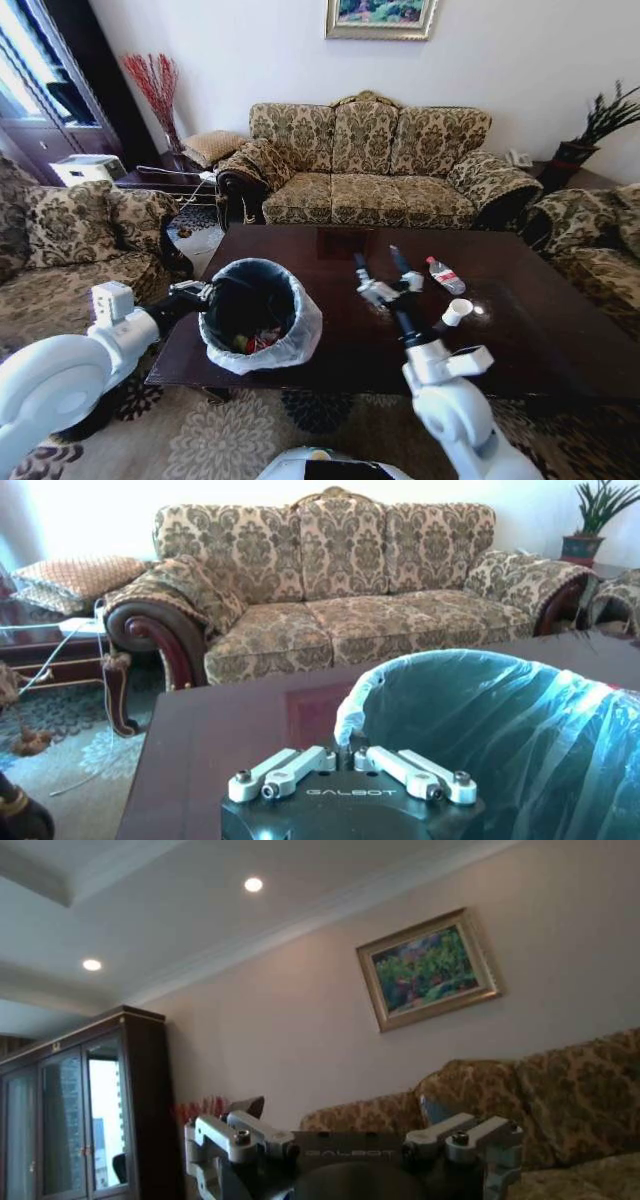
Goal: Move to the front of the table and place the trash on the table into the trash bin.
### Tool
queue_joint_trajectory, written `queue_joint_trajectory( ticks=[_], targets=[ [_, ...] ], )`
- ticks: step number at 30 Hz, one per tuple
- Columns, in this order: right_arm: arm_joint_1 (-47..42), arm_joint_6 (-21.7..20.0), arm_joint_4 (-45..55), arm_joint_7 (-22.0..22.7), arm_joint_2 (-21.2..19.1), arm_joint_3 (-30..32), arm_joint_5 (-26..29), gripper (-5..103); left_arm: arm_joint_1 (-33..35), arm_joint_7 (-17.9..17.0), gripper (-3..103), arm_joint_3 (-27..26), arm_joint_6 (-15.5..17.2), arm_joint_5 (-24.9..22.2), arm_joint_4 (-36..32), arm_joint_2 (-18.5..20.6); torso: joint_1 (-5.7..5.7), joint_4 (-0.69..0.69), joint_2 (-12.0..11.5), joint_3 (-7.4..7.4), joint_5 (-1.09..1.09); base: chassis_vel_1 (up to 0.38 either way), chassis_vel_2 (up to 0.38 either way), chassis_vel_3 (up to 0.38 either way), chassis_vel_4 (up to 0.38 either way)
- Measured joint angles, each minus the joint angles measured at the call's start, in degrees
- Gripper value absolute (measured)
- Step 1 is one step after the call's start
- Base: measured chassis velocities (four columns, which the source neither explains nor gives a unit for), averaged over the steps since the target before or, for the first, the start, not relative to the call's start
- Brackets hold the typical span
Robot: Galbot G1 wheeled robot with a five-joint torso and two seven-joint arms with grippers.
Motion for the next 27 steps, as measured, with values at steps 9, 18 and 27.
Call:
queue_joint_trajectory(
  ticks=[9, 18, 27],
  targets=[
    [-4.02, 1.57, -1.42, -0.19, 2.3, 2.52, -0.02, 100, -0.42, 0.13, 4, -0.03, -0.39, 0.25, -0.31, -0.15, -0.01, -0.01, 0.0, -0.01, 0.0, -0.058, -0.063, 0.063, 0.051],
    [-4.8, 3.0, -5.87, -0.49, 4.09, 2.36, -1.44, 100, -0.78, 0.49, 4, 0.1, -0.64, 0.12, -0.34, -0.37, 0.0, -0.03, 0.0, 0.0, 0.01, -0.205, -0.217, 0.219, 0.208],
    [-3.78, 5.8, -15.96, 0.75, 5.5, 3.89, -5.67, 100, -2.2, 0.41, 4, 0.56, -0.76, -0.79, 0.17, 0.86, -0.01, -0.04, 0.0, 0.0, 0.07, -0.238, -0.224, 0.22, 0.223]
  ],
)
